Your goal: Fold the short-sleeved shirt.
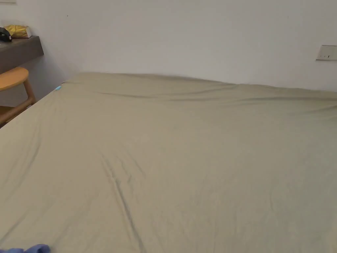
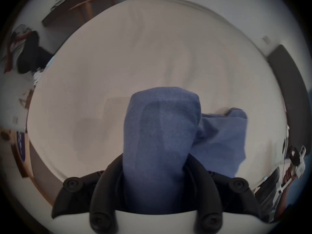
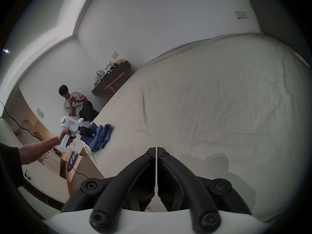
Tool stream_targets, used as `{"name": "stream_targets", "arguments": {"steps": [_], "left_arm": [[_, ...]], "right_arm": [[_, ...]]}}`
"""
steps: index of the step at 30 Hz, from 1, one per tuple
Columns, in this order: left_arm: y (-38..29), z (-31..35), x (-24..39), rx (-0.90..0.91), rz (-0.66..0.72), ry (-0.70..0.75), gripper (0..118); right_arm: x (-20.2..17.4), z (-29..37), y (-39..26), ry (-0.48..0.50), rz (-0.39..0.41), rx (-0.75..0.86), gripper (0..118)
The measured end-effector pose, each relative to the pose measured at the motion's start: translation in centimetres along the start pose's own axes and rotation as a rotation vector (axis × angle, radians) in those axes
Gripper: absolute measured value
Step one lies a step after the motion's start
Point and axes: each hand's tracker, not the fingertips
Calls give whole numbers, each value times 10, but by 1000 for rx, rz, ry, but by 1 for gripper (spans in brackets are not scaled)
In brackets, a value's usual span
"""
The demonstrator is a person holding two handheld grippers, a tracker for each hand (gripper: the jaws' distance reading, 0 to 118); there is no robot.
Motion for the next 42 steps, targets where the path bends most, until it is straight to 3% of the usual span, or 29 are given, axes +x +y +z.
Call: {"name": "stream_targets", "arguments": {"steps": [3, 7, 11, 17, 19, 20, 21, 22, 23, 24, 26, 32, 36, 40, 42], "left_arm": [[-3, -16, -27, -7, 138, -141, 36], [-7, -21, -22, 38, 70, -89, 36], [-12, -5, -10, 45, 85, -77, 39], [-28, 64, 21, 226, 94, -86, 41], [-31, 89, 35, 292, -1, 37, 56], [-33, 103, 43, 335, -31, 120, 69], [-35, 114, 47, 385, -37, 145, 93], [-34, 130, 49, 447, -37, 144, 103], [-35, 146, 50, 494, -5, 100, 105], [-35, 160, 51, 526, 54, 88, 105], [-32, 186, 52, 615, 154, 77, 105], [-81, 284, 139, 970, 159, -62, 118], [-128, 331, 220, 1080, 113, -138, 118], [-160, 344, 290, 1126, 154, -138, 118], [-167, 344, 317, 1117, 134, -141, 118]], "right_arm": [[0, 2, -1, -11, 19, -7, 3], [2, 4, -3, -17, 14, -8, 3], [3, 11, 1, -10, 4, -3, 3], [-4, 46, 22, -58, 100, 73, 3], [-6, 59, 31, -94, 131, 105, 3], [-7, 67, 35, -112, 148, 128, 4], [-9, 74, 39, -131, 163, 152, 14], [-10, 81, 43, -156, 175, 172, 31], [-14, 90, 49, -174, 184, 185, 49], [-15, 97, 52, -181, 193, 192, 58], [-19, 116, 59, -191, 219, 237, 58], [-37, 169, 86, -294, 307, 395, 58], [-46, 206, 101, -353, 331, 496, 80], [-52, 236, 113, -374, 321, 541, 84], [-56, 249, 112, -395, 324, 593, 93]]}}
